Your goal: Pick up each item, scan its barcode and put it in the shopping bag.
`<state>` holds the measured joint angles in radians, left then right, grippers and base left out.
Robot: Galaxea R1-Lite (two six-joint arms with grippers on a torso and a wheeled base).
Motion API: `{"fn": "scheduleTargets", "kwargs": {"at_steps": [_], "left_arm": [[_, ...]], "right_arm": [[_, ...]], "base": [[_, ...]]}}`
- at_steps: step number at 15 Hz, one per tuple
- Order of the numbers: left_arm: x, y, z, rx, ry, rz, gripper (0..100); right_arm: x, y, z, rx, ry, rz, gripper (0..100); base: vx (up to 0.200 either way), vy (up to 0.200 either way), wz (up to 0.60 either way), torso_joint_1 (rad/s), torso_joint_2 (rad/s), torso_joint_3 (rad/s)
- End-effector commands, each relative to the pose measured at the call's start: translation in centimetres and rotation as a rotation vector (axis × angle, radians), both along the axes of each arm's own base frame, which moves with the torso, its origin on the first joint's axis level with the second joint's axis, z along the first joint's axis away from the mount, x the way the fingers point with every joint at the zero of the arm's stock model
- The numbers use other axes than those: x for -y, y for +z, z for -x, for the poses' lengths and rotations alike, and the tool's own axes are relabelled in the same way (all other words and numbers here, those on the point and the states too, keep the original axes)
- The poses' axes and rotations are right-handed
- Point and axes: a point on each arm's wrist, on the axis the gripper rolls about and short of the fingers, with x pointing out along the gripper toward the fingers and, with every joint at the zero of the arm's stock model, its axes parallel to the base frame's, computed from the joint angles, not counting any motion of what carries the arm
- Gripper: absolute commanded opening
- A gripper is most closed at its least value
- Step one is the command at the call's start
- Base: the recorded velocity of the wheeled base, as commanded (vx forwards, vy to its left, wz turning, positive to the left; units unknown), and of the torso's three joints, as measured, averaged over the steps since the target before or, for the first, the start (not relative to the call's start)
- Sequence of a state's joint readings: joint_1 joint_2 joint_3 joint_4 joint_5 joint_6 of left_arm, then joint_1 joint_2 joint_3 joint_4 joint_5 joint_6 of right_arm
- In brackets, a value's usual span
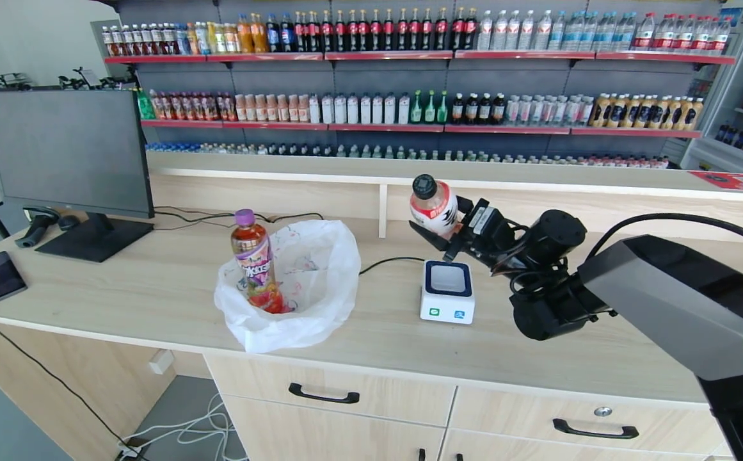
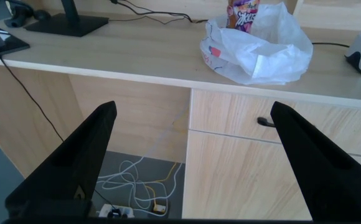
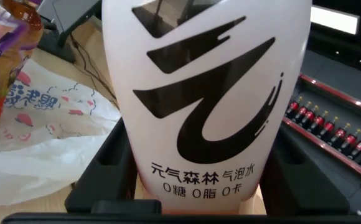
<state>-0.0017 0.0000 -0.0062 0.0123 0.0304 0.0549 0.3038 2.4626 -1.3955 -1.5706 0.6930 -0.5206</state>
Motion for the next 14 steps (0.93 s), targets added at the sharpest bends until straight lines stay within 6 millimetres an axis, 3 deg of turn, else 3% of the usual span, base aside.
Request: {"fn": "scheduleTargets", "kwargs": {"at_steps": [1, 9, 14], "left_arm": [[0.0, 0.0, 0.0, 0.000, 0.000, 0.000, 100], [0.0, 0.0, 0.0, 0.000, -0.001, -0.003, 100], [0.0, 0.0, 0.0, 0.000, -0.001, -0.003, 100]], "right_arm": [[0.1, -1.2, -0.2, -0.018, 0.003, 0.018, 0], [1.1, -3.9, -0.1, -0.002, 0.035, 0.128, 0], [1.7, -4.6, -0.5, 0.011, 0.059, 0.158, 0]], "base": [[0.000, 0.000, 0.00, 0.000, 0.00, 0.000], [0.000, 0.000, 0.00, 0.000, 0.00, 0.000], [0.000, 0.000, 0.00, 0.000, 0.00, 0.000]]}}
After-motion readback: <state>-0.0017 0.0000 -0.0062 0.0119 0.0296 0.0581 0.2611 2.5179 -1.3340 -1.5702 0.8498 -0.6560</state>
